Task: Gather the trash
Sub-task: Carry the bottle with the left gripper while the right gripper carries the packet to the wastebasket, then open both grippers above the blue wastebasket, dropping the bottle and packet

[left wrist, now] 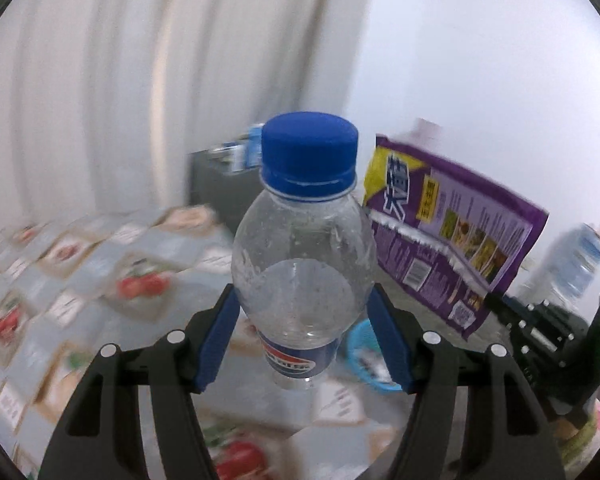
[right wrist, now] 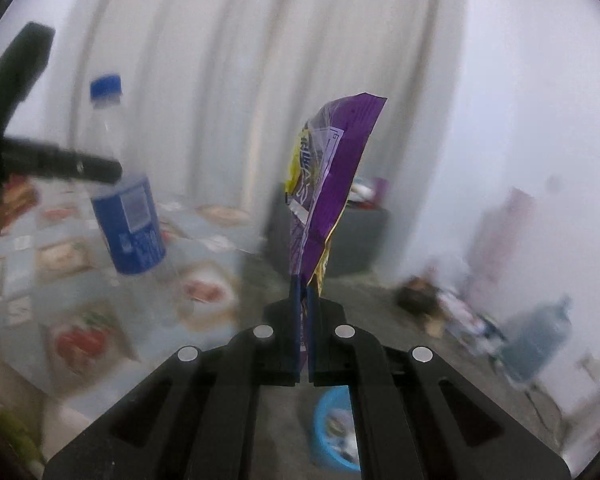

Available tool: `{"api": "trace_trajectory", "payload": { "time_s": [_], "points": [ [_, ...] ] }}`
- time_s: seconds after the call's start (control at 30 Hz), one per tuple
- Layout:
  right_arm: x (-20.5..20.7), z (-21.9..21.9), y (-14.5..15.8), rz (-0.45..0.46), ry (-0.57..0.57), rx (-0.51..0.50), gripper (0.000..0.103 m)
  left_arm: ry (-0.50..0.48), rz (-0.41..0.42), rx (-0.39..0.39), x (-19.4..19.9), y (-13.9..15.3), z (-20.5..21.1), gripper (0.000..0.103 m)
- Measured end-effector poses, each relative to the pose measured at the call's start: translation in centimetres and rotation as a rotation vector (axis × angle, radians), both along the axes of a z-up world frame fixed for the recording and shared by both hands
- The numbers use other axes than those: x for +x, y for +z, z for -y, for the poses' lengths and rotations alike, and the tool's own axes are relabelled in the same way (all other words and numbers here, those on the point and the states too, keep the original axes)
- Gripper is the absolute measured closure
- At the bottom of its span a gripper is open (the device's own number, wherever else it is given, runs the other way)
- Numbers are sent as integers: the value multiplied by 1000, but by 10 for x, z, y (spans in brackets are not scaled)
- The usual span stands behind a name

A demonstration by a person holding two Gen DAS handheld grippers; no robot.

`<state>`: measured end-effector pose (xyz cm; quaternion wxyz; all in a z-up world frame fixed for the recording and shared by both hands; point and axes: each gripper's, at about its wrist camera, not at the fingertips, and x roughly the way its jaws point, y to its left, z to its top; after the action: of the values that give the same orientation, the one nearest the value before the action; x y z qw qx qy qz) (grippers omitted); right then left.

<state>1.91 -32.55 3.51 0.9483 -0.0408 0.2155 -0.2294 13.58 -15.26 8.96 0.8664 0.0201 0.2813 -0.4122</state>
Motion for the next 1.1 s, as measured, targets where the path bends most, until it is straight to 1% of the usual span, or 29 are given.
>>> {"api": "trace_trajectory", "payload": {
  "time_s": [0.07,0.13,0.17,0.27,0.3,0.37,0.4,0.47,0.53,0.57,0.6,0.63,0.67,0.7,0.73,0.77,0.8,0.83,0.87,0.9,0.97,1.0,1.07,1.1],
  "points": [
    [-16,23,-7,-11,-75,19,102,-67,7,1,-1,4,33,39],
    [-26,39,-16,-20,-126,45,102,-154,4,15,-3,4,77,39],
    [-31,48,-21,-24,-148,62,102,-177,-3,22,-3,2,91,39],
    [-38,77,-44,-25,-185,184,102,-286,-39,81,-2,-15,158,39],
    [-39,90,-58,-24,-190,258,102,-306,-51,98,-3,-23,173,39],
    [-37,104,-76,-23,-190,341,102,-353,-80,155,-1,-44,208,39],
    [-33,115,-94,-28,-192,409,102,-368,-90,193,0,-57,228,39],
    [-24,130,-115,-32,-194,487,102,-400,-101,261,1,-81,260,39],
    [-16,149,-144,-42,-207,576,102,-426,-128,336,6,-110,296,39],
    [-11,160,-160,-34,-209,642,102,-431,-142,372,9,-124,312,39],
    [-9,169,-172,-23,-213,688,102,-432,-154,393,11,-133,324,39],
    [-4,180,-185,-6,-213,755,102,-435,-167,409,16,-145,331,39],
    [-5,191,-196,7,-222,804,102,-442,-180,435,21,-158,348,39],
    [-2,205,-214,29,-233,879,102,-437,-184,449,21,-167,355,39],
    [-4,212,-224,44,-225,935,102,-430,-188,468,24,-179,368,38],
    [-2,223,-239,57,-220,1002,101,-431,-198,479,20,-184,378,38],
    [0,232,-257,60,-242,1064,96,-434,-226,498,22,-196,390,36],
    [2,240,-276,48,-269,1110,92,-429,-251,513,24,-208,398,25],
    [3,246,-294,37,-282,1160,71,-408,-276,539,28,-223,408,20],
    [4,255,-319,10,-330,1217,48,-391,-283,550,27,-227,413,20],
    [-3,259,-336,-12,-399,1236,47,-358,-309,556,28,-236,413,20],
    [-8,259,-339,-6,-410,1238,47,-351,-325,549,28,-235,411,20],
    [-15,258,-337,12,-439,1227,47,-361,-361,519,27,-231,402,19],
    [-20,257,-333,26,-436,1224,47,-371,-359,510,26,-224,397,20]
  ]
}}
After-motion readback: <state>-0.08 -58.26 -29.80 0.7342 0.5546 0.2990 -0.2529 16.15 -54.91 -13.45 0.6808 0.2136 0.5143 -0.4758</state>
